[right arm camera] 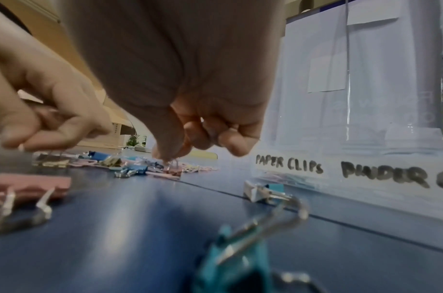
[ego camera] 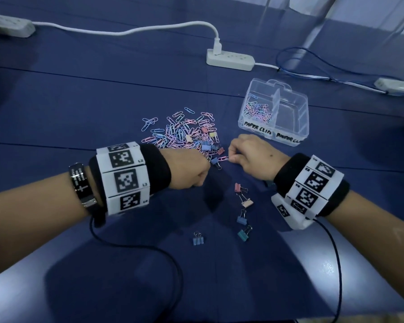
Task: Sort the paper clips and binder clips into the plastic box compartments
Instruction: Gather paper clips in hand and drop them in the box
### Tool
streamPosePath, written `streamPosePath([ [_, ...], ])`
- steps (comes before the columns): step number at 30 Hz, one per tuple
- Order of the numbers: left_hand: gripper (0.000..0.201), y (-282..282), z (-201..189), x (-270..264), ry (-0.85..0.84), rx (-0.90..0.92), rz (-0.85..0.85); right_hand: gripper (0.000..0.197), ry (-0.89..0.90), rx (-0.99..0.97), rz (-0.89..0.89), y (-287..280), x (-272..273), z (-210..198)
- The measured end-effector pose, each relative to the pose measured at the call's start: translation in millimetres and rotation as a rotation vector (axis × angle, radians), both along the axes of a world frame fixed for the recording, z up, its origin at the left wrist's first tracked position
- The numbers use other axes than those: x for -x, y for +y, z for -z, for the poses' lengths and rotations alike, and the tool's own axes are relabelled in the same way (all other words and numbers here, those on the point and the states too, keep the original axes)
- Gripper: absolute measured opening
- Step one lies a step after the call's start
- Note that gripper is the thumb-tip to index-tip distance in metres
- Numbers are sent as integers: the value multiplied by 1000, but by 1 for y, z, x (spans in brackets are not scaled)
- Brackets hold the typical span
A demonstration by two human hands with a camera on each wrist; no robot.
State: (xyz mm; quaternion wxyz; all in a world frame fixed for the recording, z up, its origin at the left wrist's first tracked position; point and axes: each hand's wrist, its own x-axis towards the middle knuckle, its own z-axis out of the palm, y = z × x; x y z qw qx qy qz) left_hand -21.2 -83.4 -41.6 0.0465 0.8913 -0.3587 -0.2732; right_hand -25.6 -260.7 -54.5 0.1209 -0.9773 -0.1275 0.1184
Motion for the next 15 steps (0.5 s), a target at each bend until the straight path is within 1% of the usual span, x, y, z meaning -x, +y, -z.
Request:
streamPosePath([
  [3, 20, 8, -9, -4, 18, 116, -145, 9, -35, -16, -1, 4, -5, -1],
  [6, 21, 19, -20, -14, -3, 190, -316, 20, 33, 6, 17, 5, -10, 1],
  [8, 19, 28, -24, -22, -12, 231, -390, 22, 46, -3, 34, 6, -12, 3],
  [11, 18, 40, -26, -33, -26, 268, -472, 13, 32, -28, 28, 7, -12, 2],
  [13, 24, 46, -26, -38, -33, 257, -511, 5, 43, -21, -5, 9, -11, 1],
  [14, 27, 48, -26, -39, -37, 239, -523, 5, 55, -7, -24, 10, -11, 1],
  [15, 28, 51, -25, -41, -35, 217, -540, 9, 69, 11, -37, 10, -10, 1],
])
